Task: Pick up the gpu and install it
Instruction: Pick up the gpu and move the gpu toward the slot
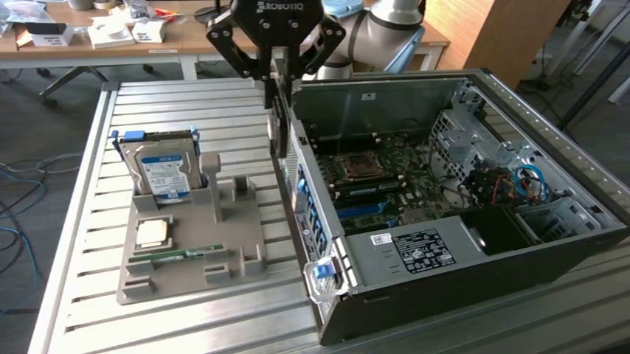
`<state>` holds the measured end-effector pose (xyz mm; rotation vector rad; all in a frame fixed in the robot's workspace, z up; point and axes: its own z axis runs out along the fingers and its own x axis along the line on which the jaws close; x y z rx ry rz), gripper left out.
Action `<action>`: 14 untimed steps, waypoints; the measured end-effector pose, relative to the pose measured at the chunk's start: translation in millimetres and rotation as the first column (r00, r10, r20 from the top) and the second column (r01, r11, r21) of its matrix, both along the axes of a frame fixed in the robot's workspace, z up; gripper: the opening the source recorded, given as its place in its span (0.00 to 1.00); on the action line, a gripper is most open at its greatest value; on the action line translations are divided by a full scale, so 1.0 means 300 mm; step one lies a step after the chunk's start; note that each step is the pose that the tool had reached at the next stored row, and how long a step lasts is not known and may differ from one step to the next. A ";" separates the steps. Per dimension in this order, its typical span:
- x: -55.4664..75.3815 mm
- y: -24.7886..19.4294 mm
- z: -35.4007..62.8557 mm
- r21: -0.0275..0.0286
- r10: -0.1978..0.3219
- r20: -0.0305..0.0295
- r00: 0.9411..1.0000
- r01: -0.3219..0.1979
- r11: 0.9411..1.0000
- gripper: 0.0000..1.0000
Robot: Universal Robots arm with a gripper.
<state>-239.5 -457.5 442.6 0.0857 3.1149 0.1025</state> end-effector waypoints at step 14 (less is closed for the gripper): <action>0.209 0.000 0.000 0.000 0.000 -0.001 1.000 0.000 1.000 0.26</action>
